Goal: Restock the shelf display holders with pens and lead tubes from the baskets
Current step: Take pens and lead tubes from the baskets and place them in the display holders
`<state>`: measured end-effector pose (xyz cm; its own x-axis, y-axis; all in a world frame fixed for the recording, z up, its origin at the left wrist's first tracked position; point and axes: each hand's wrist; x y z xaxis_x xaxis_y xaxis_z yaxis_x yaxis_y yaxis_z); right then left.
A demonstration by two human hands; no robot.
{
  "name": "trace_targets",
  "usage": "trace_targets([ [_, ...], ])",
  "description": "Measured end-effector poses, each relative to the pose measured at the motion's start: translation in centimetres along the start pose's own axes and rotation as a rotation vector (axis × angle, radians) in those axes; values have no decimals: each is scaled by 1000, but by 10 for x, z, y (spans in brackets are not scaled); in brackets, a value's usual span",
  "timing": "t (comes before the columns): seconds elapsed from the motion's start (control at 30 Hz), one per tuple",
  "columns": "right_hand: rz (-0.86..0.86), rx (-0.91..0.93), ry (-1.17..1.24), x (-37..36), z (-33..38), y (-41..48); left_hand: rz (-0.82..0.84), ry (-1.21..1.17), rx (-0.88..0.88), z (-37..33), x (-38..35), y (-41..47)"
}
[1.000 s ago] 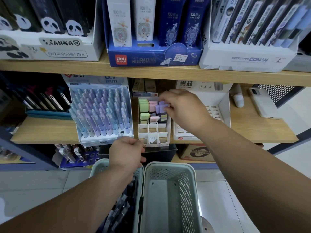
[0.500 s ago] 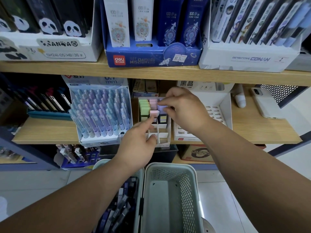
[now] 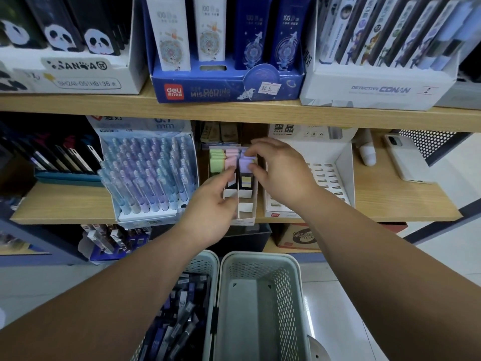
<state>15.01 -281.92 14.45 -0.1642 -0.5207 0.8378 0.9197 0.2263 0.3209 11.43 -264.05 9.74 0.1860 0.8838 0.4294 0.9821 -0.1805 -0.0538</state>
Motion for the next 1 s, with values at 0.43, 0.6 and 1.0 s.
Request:
trace_targets([
  [0.43, -55, -50, 128, -16, 1, 15, -61, 704, -383, 16, 19, -35],
  [0.6, -54, -27, 117, -13, 2, 8, -52, 717, -369, 13, 19, -38],
  [1.0, -74, 101, -44, -3, 21, -53, 12, 732, -142, 37, 89, -96],
])
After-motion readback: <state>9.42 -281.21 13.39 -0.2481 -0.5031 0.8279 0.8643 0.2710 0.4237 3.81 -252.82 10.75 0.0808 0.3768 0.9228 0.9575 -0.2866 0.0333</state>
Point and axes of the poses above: each hand's wrist, its own y-axis towards the middle knuckle, its own x-axis out of the back of the hand, z = x × y, and after that the axes turned 5 degrees about y, right-handed
